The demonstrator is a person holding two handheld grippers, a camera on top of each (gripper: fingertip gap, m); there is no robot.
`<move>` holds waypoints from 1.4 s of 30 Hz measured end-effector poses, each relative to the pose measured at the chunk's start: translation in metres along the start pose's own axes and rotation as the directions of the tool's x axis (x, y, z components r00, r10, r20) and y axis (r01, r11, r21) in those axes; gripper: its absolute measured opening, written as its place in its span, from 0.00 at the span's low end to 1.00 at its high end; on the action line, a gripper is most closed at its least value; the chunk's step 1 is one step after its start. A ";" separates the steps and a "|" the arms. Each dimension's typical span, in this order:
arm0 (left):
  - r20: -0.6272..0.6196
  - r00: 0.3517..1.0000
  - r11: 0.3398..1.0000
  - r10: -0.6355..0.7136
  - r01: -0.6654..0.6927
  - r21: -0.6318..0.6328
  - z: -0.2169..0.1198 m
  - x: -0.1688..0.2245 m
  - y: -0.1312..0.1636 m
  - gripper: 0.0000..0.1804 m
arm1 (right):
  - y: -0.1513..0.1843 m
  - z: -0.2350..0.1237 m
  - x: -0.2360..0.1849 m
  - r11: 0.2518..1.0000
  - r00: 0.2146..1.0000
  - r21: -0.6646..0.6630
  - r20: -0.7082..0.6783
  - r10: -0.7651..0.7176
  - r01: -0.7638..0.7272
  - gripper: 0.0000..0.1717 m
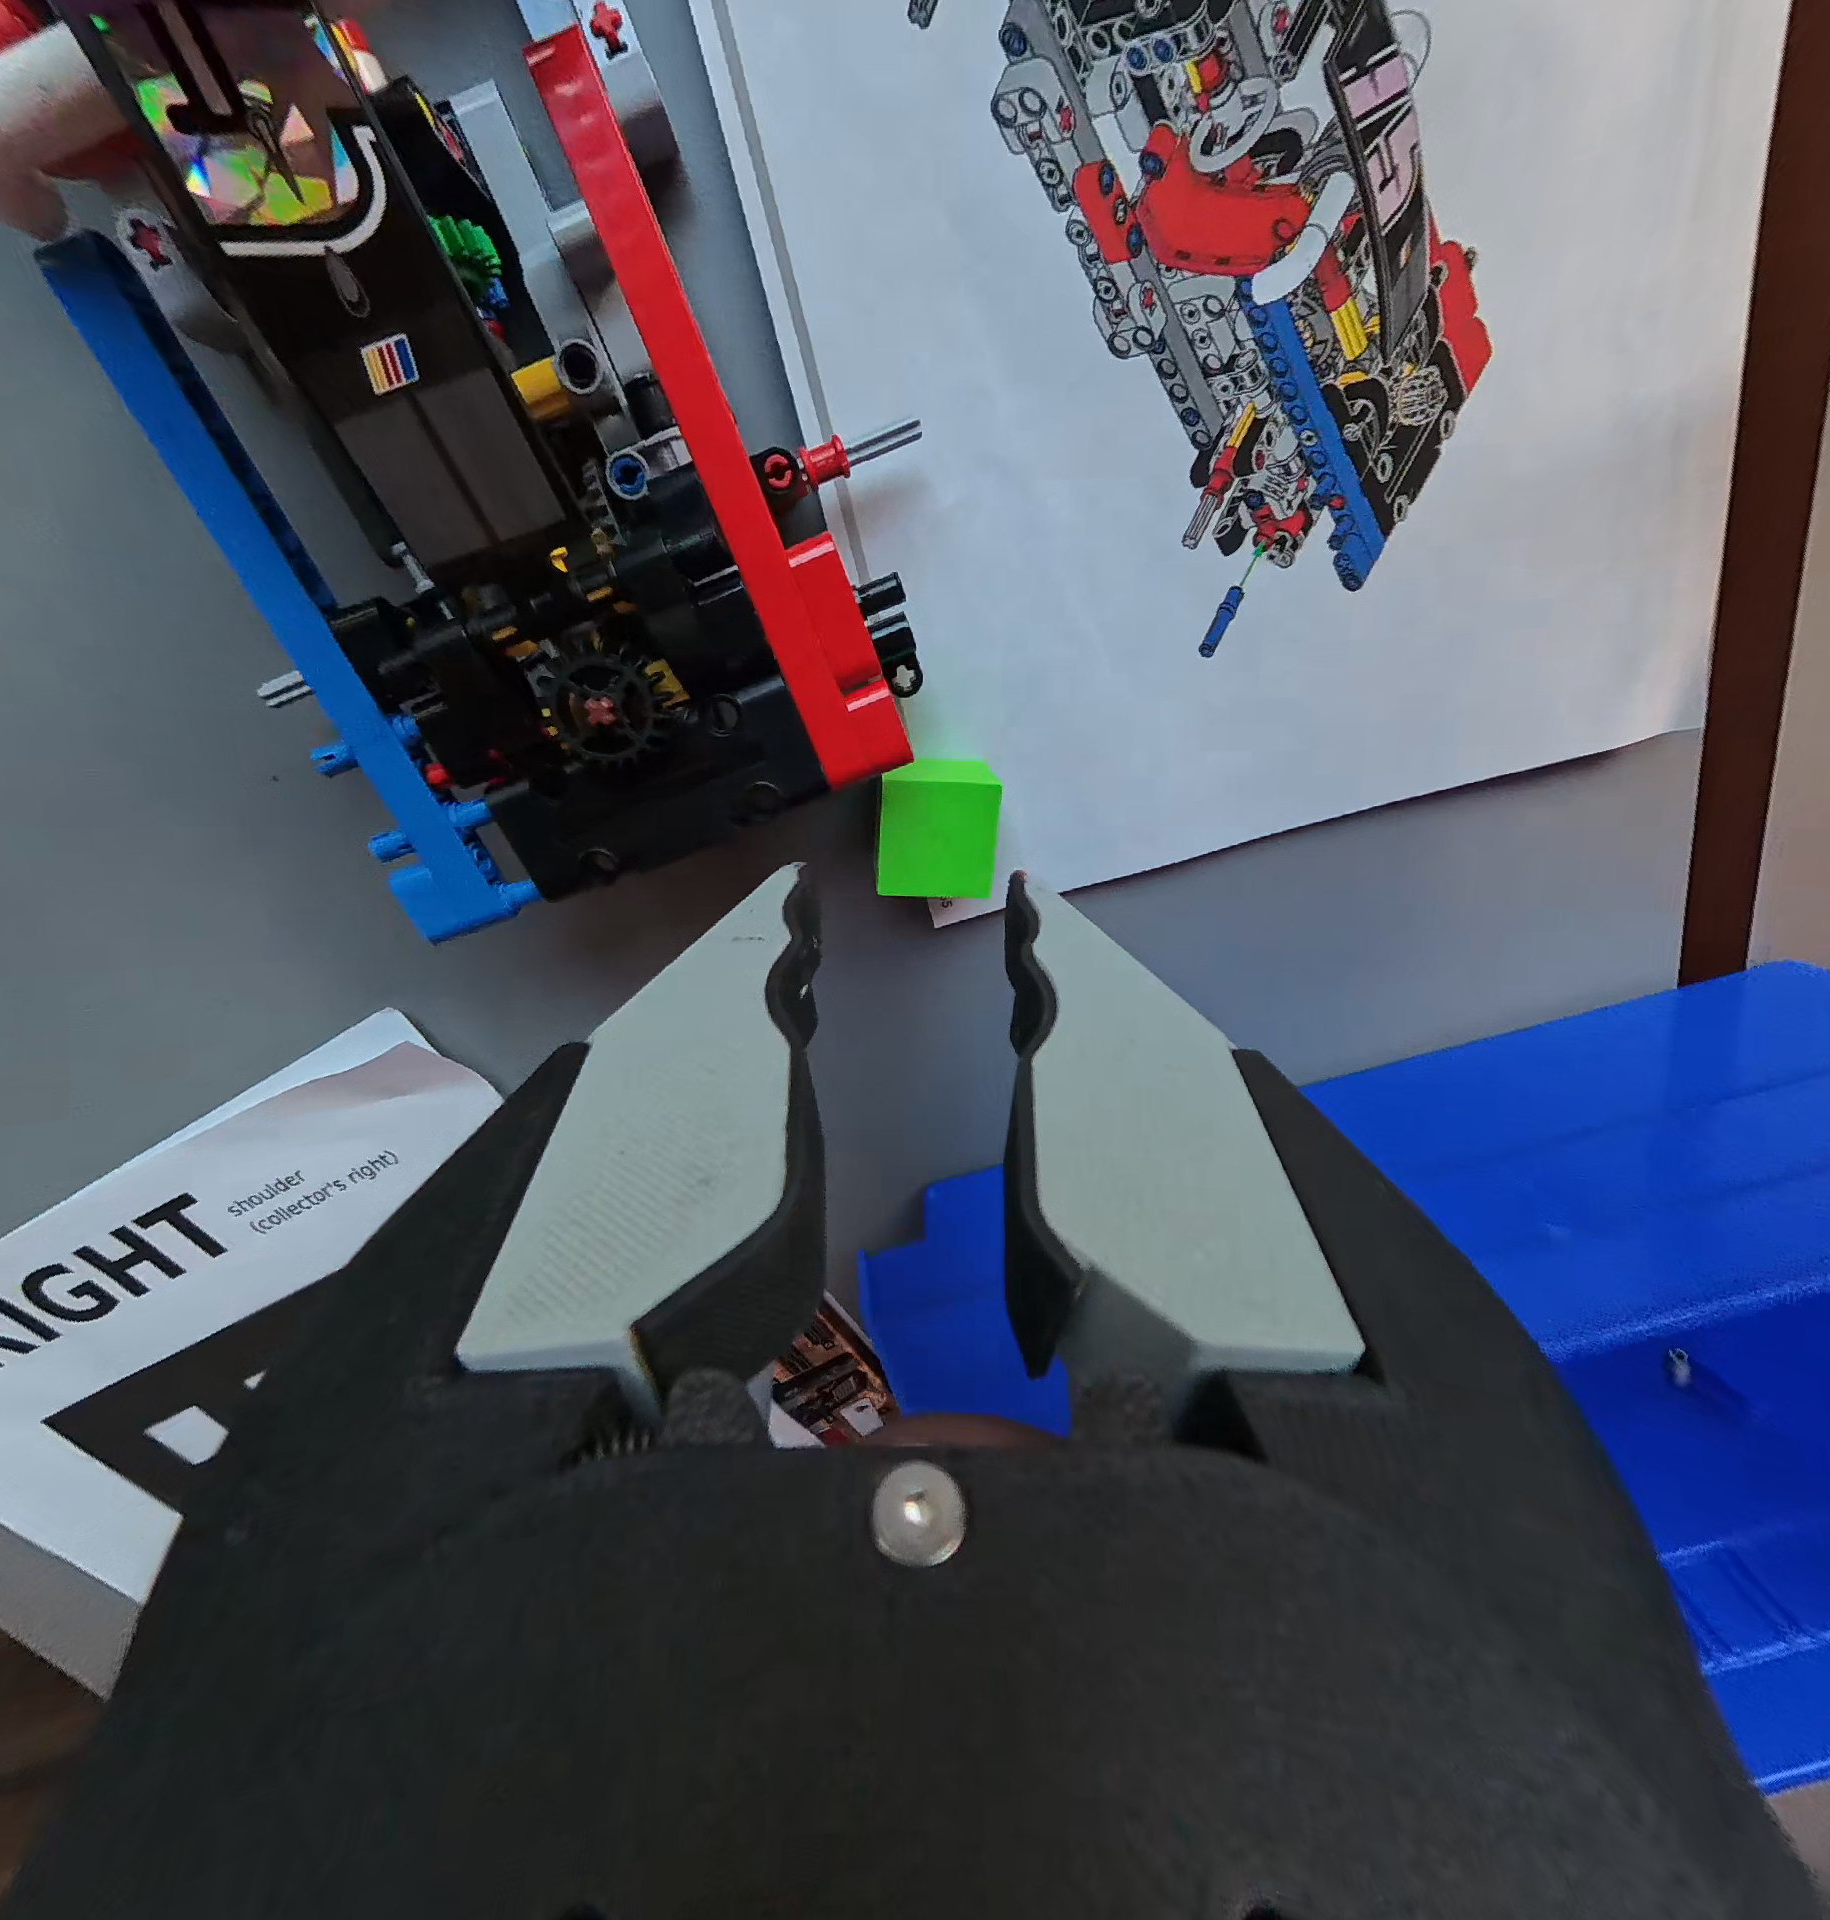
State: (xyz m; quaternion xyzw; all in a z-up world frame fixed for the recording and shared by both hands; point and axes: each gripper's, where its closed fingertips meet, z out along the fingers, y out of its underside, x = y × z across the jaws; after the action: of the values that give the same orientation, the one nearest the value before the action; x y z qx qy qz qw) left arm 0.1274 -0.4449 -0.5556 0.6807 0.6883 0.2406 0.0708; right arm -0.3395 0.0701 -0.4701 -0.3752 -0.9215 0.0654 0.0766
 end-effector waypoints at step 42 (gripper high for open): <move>-0.001 1.000 1.000 0.028 -0.028 -0.006 0.003 0.000 -0.005 0.00 | -0.010 -0.044 -0.002 0.991 0.990 0.069 0.088 0.112 -0.118 0.14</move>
State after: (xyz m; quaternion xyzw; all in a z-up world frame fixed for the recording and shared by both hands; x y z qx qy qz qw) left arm 0.1236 -0.4442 -0.5604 0.6898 0.6782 0.2438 0.0691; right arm -0.3367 0.0644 -0.4250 -0.4214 -0.8977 0.1196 0.0478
